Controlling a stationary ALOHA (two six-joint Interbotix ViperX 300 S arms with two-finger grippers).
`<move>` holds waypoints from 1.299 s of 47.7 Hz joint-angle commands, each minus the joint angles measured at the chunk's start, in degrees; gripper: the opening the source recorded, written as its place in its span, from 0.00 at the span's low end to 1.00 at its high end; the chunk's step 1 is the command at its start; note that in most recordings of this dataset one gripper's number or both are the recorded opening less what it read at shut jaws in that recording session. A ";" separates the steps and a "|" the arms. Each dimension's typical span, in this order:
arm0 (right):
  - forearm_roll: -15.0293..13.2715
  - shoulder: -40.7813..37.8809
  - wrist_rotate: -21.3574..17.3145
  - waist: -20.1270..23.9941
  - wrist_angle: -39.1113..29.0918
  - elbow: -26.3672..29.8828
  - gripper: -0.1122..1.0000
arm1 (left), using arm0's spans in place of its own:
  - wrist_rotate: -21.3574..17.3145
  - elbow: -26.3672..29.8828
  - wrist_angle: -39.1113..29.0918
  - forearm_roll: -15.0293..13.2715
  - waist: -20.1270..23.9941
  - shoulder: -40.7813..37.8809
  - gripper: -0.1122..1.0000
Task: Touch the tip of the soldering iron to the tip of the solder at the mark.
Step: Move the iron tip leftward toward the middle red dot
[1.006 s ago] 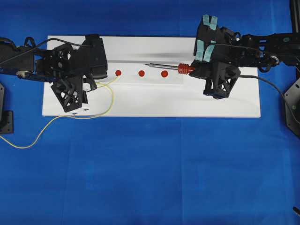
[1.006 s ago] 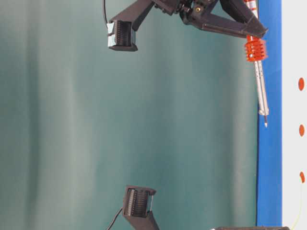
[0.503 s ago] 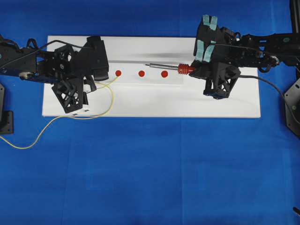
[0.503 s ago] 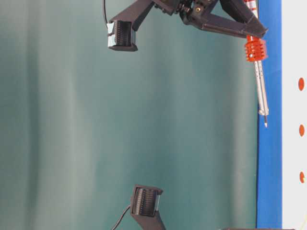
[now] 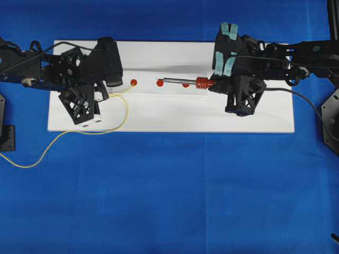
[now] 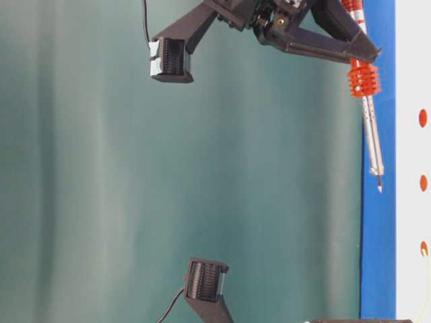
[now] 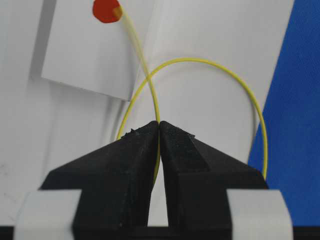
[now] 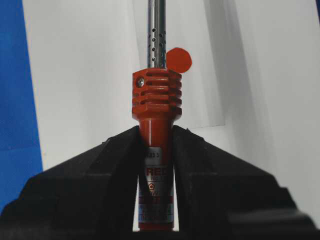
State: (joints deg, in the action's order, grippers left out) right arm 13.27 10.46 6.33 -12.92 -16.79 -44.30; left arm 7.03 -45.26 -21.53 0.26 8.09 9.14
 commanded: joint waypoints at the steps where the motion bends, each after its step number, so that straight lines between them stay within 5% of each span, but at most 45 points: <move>1: -0.09 0.53 -0.09 0.00 0.26 1.58 0.16 | -0.09 0.44 0.26 0.00 0.09 0.70 0.12; 62: -2.64 -14.15 0.18 0.18 -3.60 14.68 0.16 | -0.09 0.88 0.18 0.00 0.09 0.44 0.12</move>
State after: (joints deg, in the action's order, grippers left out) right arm 10.72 -4.31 6.59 -12.92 -20.30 -31.11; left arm 7.03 -45.26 -21.53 0.26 8.09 9.14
